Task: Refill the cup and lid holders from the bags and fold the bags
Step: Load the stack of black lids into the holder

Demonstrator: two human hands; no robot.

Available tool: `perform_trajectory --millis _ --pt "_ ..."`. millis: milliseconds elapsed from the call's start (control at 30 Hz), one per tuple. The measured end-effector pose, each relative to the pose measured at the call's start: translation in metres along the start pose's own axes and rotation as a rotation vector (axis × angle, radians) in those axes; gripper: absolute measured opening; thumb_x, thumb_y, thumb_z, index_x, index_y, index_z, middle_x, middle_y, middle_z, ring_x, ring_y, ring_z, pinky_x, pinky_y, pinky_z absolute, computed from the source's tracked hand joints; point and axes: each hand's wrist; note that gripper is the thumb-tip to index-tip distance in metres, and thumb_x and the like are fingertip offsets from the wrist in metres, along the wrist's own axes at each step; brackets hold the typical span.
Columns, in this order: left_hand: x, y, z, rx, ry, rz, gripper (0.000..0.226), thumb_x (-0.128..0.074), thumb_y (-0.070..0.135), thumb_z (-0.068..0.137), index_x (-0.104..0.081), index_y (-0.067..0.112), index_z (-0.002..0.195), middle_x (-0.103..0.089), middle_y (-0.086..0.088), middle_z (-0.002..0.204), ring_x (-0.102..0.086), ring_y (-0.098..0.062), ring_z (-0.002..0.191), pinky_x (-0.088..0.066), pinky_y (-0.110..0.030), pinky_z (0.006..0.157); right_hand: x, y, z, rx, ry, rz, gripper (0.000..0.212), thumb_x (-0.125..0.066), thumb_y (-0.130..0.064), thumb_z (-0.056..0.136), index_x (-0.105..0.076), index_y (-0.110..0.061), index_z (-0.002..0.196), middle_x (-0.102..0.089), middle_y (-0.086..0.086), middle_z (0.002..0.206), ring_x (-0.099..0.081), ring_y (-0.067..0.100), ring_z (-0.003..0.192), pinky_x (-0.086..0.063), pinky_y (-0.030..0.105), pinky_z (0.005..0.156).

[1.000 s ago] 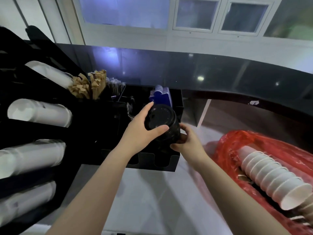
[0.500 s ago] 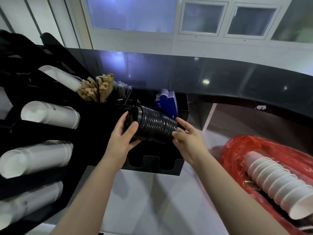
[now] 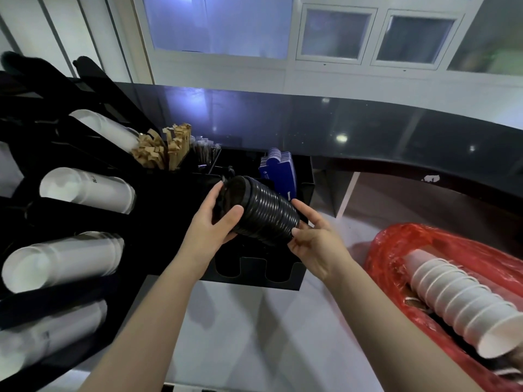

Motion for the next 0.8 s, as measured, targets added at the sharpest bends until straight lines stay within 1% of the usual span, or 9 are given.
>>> perform_trajectory --millis 133,233,300,333,433,500,600,733,800 --pt "-0.008 0.000 0.005 -0.023 -0.021 0.222 0.101 -0.071 0.055 0.065 -0.019 0.036 0.150 -0.043 0.009 0.139 -0.046 -0.015 0.128 -0.046 -0.035 0.101 0.008 -0.003 -0.004 0.032 0.016 -0.081 0.064 -0.034 0.027 0.082 -0.053 -0.011 0.131 -0.065 0.010 0.106 -0.061 0.021 0.091 -0.049 0.029 0.077" --pt "-0.019 -0.002 0.008 -0.063 -0.018 0.357 0.094 -0.072 0.046 0.075 -0.016 0.037 0.150 -0.036 0.021 0.134 -0.040 -0.005 0.127 -0.036 -0.010 0.091 0.014 -0.004 -0.005 0.062 0.026 -0.237 0.067 -0.040 0.031 0.077 -0.047 -0.006 0.133 -0.061 0.021 0.119 -0.061 0.031 0.100 -0.051 0.037 0.087" --pt "-0.025 -0.004 0.010 -0.055 -0.030 0.383 0.094 -0.073 0.043 0.077 -0.016 0.035 0.150 -0.036 0.021 0.134 -0.040 -0.003 0.126 -0.032 -0.006 0.086 0.020 -0.001 -0.005 0.082 0.043 -0.357 0.070 -0.046 0.032 0.075 -0.044 -0.003 0.134 -0.058 0.025 0.126 -0.059 0.039 0.110 -0.050 0.044 0.094" --pt "-0.027 -0.005 0.011 -0.052 -0.037 0.394 0.094 -0.074 0.043 0.076 -0.017 0.035 0.150 -0.038 0.018 0.137 -0.041 -0.004 0.126 -0.032 -0.006 0.086 0.022 0.001 -0.004 0.092 0.055 -0.420 0.071 -0.049 0.032 0.074 -0.044 -0.003 0.135 -0.058 0.025 0.126 -0.060 0.038 0.111 -0.051 0.043 0.093" --pt "-0.030 -0.005 0.013 -0.058 -0.047 0.451 0.097 -0.074 0.047 0.073 -0.017 0.035 0.150 -0.040 0.012 0.143 -0.040 -0.002 0.124 -0.031 -0.006 0.087 0.026 0.006 -0.001 0.110 0.056 -0.572 0.072 -0.056 0.029 0.073 -0.042 -0.006 0.135 -0.062 0.017 0.119 -0.066 0.023 0.098 -0.056 0.027 0.073" --pt "-0.030 -0.005 0.014 -0.059 -0.043 0.478 0.098 -0.073 0.050 0.071 -0.017 0.035 0.150 -0.039 0.010 0.145 -0.038 -0.001 0.123 -0.031 -0.010 0.089 0.028 0.008 0.001 0.117 0.032 -0.655 0.072 -0.058 0.027 0.073 -0.041 -0.008 0.134 -0.063 0.012 0.116 -0.066 0.015 0.093 -0.055 0.021 0.069" --pt "-0.026 -0.006 0.015 -0.034 -0.029 0.491 0.097 -0.072 0.050 0.073 -0.016 0.035 0.150 -0.038 0.007 0.148 -0.039 -0.002 0.121 -0.032 -0.010 0.085 0.029 0.011 0.003 0.134 -0.007 -0.808 0.076 -0.062 0.024 0.072 -0.037 -0.009 0.135 -0.061 0.007 0.114 -0.064 0.013 0.093 -0.055 0.023 0.073" --pt "-0.025 -0.009 0.016 -0.024 -0.022 0.498 0.095 -0.073 0.048 0.074 -0.016 0.036 0.150 -0.038 0.007 0.148 -0.040 -0.003 0.120 -0.033 -0.006 0.079 0.032 0.010 0.008 0.177 0.018 -0.943 0.074 -0.069 0.018 0.069 -0.041 -0.008 0.132 -0.063 0.005 0.108 -0.064 0.017 0.093 -0.056 0.037 0.085" --pt "-0.026 -0.009 0.017 -0.031 -0.015 0.503 0.095 -0.073 0.048 0.074 -0.017 0.036 0.150 -0.038 0.008 0.147 -0.039 -0.001 0.120 -0.033 -0.005 0.079 0.033 0.009 0.009 0.202 0.034 -1.048 0.073 -0.072 0.011 0.068 -0.043 -0.012 0.131 -0.064 -0.004 0.104 -0.063 0.011 0.092 -0.055 0.033 0.084"
Point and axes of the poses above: each hand's wrist, its own z-axis towards the middle knuckle, its own x-axis out of the back of the hand, y = z × x
